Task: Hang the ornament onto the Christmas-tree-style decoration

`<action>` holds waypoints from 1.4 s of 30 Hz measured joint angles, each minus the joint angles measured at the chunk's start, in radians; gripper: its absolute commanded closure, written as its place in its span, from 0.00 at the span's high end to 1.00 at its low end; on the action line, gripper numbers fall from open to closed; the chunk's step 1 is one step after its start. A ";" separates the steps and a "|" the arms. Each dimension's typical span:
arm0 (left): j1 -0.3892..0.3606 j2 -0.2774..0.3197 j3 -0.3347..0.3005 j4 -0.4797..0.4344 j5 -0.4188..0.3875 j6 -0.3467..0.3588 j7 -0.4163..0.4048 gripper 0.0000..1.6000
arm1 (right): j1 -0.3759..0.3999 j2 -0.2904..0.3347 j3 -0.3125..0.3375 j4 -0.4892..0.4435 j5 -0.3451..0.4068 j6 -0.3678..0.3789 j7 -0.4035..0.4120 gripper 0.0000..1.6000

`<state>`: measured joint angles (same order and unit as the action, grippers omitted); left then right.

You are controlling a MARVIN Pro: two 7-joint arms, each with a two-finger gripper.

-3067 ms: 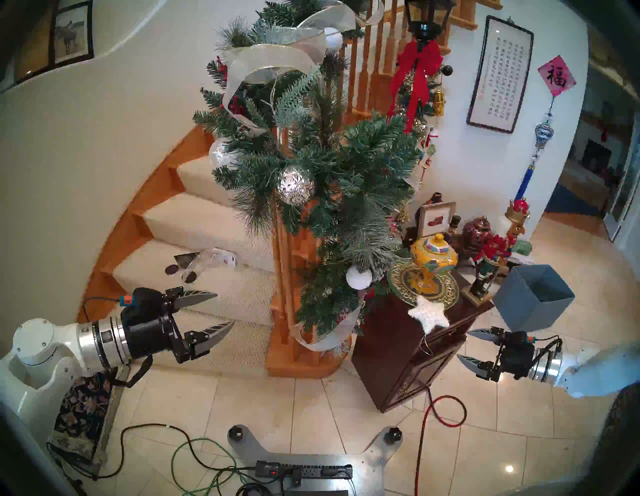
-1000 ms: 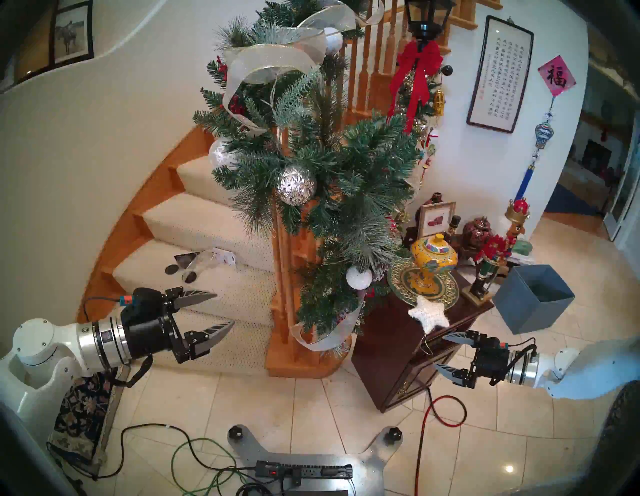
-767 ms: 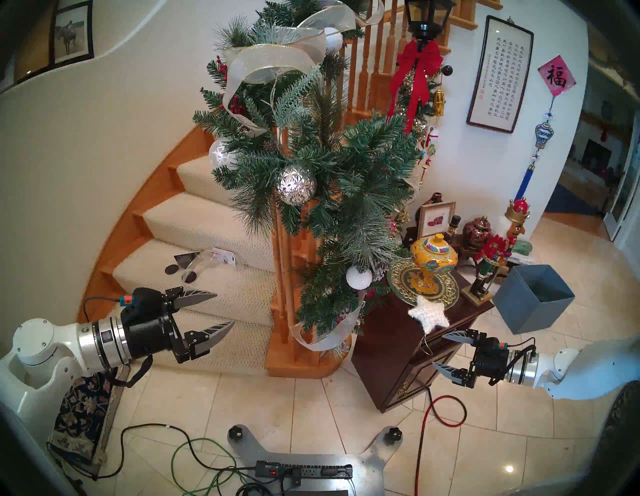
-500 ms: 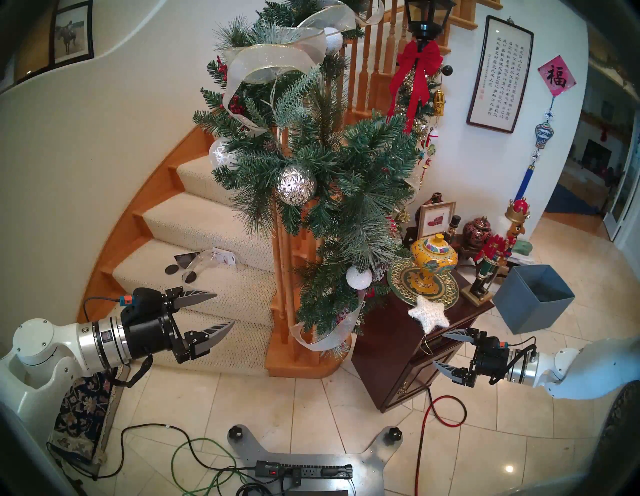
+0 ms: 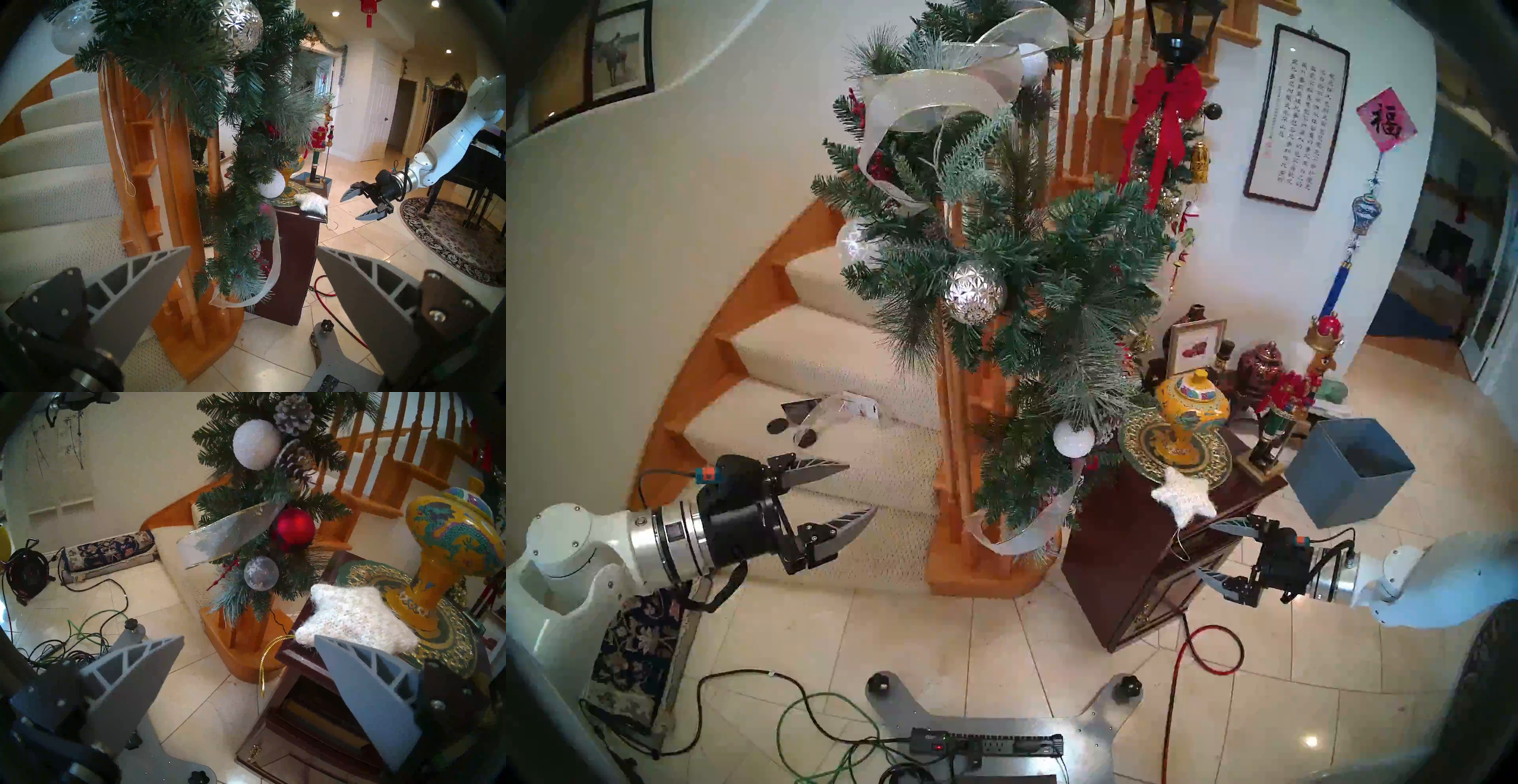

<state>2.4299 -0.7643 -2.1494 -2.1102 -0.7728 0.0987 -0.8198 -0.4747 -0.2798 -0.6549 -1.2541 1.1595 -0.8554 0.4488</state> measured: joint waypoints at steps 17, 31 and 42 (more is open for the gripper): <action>0.000 0.000 0.000 0.000 0.000 0.000 0.000 1.00 | 0.035 0.005 0.038 0.039 0.059 0.039 0.034 1.00; 0.000 0.000 0.000 0.000 0.000 0.000 0.000 1.00 | 0.057 -0.021 0.047 0.076 0.046 0.097 0.036 1.00; 0.000 0.000 0.000 0.000 0.000 0.000 0.000 1.00 | 0.061 -0.059 0.052 0.102 0.034 0.138 0.012 1.00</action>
<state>2.4299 -0.7643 -2.1494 -2.1102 -0.7727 0.0987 -0.8199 -0.4135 -0.3386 -0.6030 -1.1523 1.1938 -0.7175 0.4612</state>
